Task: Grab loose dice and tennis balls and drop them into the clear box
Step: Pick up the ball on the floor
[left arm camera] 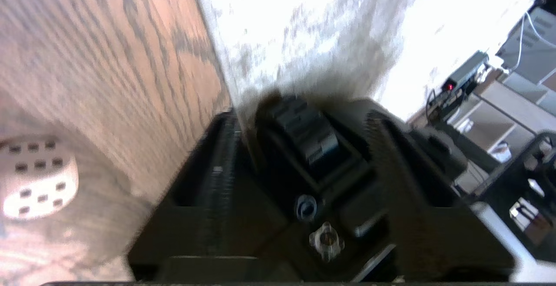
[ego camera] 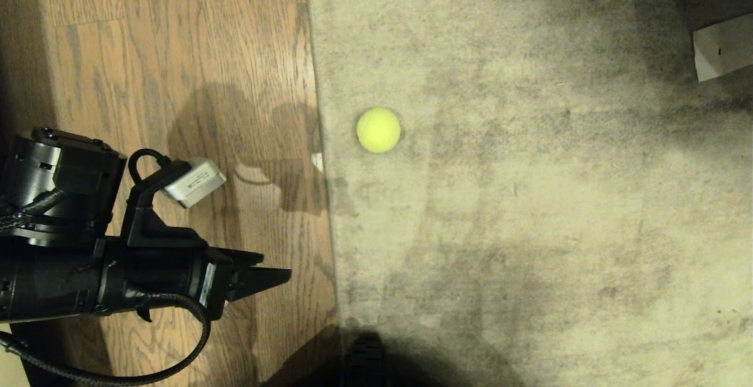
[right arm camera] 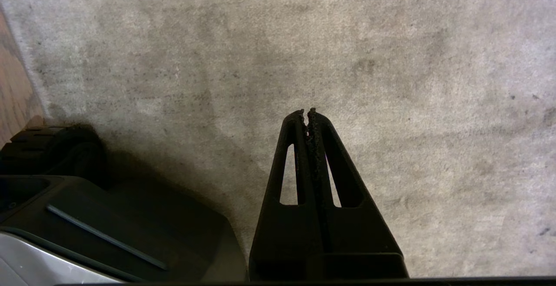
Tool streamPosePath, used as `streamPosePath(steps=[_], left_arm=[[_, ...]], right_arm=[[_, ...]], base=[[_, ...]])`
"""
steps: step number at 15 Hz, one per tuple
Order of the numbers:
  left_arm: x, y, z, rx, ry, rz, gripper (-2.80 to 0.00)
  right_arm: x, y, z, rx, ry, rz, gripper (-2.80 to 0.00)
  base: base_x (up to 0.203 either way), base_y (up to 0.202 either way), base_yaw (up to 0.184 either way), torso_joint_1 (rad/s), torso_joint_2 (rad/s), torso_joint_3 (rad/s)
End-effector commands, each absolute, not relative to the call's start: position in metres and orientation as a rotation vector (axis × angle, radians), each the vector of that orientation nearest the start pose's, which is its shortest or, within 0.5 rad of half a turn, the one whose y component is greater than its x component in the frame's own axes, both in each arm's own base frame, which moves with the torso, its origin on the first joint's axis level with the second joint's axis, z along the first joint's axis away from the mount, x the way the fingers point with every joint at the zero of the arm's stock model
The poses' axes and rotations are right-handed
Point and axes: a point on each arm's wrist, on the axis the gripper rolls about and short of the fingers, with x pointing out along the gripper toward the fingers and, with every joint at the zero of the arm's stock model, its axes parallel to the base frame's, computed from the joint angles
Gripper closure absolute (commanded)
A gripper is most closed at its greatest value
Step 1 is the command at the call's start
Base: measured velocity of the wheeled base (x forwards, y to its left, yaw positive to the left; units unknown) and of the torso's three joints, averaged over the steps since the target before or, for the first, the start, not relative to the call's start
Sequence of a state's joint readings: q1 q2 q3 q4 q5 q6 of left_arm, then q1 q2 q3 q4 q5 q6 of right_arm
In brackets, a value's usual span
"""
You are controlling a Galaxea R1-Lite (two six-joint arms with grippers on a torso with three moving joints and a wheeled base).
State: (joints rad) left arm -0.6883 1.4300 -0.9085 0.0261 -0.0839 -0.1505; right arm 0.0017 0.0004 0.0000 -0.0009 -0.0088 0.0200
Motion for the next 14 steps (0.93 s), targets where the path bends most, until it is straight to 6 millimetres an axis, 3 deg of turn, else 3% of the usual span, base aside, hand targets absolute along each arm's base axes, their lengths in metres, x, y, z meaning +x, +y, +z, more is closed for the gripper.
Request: streamPosePath(steps=[1, 9, 14], left_arm=[[0.187, -0.161, 0.22, 0.012, 0.582, -0.72, -2.8], [0.202, -0.198, 0.241, -0.135, 0.466, -0.72, -2.8], [0.19, -0.237, 0.255, -0.178, 0.426, -0.733, -2.8]], right_arm=[[-0.023, 0.0, 0.075, 0.02, 0.0, -0.007, 0.0], [-0.023, 0.0, 0.075, 0.02, 0.0, -0.006, 0.0], [-0.023, 0.0, 0.075, 0.02, 0.0, -0.008, 0.0]], base=[[0.0, 0.0, 0.0, 0.0, 0.0, 0.0], [0.0, 0.0, 0.0, 0.0, 0.0, 0.0], [0.0, 0.0, 0.0, 0.0, 0.0, 0.0]])
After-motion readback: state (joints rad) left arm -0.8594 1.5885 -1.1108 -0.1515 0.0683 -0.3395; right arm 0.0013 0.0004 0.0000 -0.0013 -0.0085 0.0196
